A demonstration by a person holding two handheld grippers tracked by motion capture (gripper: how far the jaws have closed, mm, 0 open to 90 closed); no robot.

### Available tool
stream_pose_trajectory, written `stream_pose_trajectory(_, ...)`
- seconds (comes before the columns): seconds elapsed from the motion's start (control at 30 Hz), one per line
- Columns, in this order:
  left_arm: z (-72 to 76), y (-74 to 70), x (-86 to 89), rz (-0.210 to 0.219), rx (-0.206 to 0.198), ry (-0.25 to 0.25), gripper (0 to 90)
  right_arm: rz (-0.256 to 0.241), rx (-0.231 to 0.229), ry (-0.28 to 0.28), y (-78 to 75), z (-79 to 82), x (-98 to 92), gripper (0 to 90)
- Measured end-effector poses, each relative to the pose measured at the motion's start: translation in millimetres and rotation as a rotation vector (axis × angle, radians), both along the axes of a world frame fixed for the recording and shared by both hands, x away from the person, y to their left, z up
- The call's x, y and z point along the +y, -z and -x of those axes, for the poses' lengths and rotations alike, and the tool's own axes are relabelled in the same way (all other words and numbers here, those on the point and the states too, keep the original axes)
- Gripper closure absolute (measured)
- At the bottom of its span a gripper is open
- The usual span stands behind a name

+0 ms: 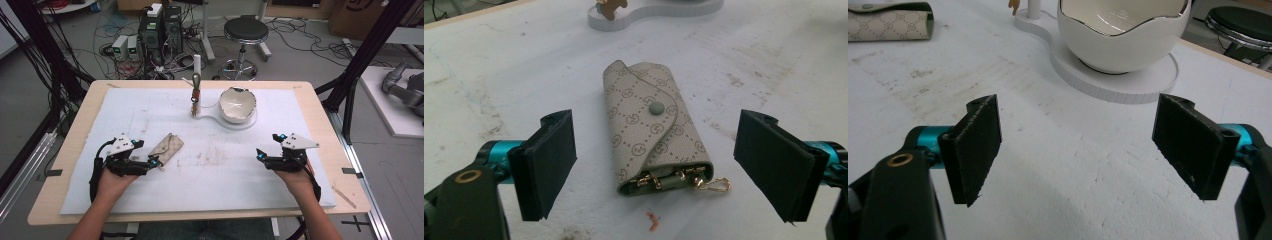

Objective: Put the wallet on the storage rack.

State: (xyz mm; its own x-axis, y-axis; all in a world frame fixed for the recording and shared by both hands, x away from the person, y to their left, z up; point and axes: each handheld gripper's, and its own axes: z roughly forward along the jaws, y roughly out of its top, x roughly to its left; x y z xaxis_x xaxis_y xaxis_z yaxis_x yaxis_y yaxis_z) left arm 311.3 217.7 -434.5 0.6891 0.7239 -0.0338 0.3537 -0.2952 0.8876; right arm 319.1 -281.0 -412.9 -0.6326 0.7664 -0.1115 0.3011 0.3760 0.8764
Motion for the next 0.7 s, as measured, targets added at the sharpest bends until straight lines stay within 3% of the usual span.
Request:
stream_pose_trajectory(0.23,-10.0,2.7,-16.4,-0.036,0.021,-0.002,16.9,0.016,0.007,0.001,1.3,2.2,0.0,20.2)
stream_pose_trajectory(0.47,-20.0,9.6,-30.4,-0.105,0.059,-0.011,16.9,0.026,0.008,0.016,1.9,8.3,-8.0,20.2)
stream_pose_trajectory(0.57,-23.4,12.5,-31.9,-0.118,0.079,-0.033,16.9,0.024,0.011,0.023,2.5,9.8,-10.9,20.2)
stream_pose_trajectory(0.7,-28.2,17.9,-35.1,-0.169,0.128,-0.044,16.9,0.029,0.012,0.024,3.2,11.1,-13.4,20.2)
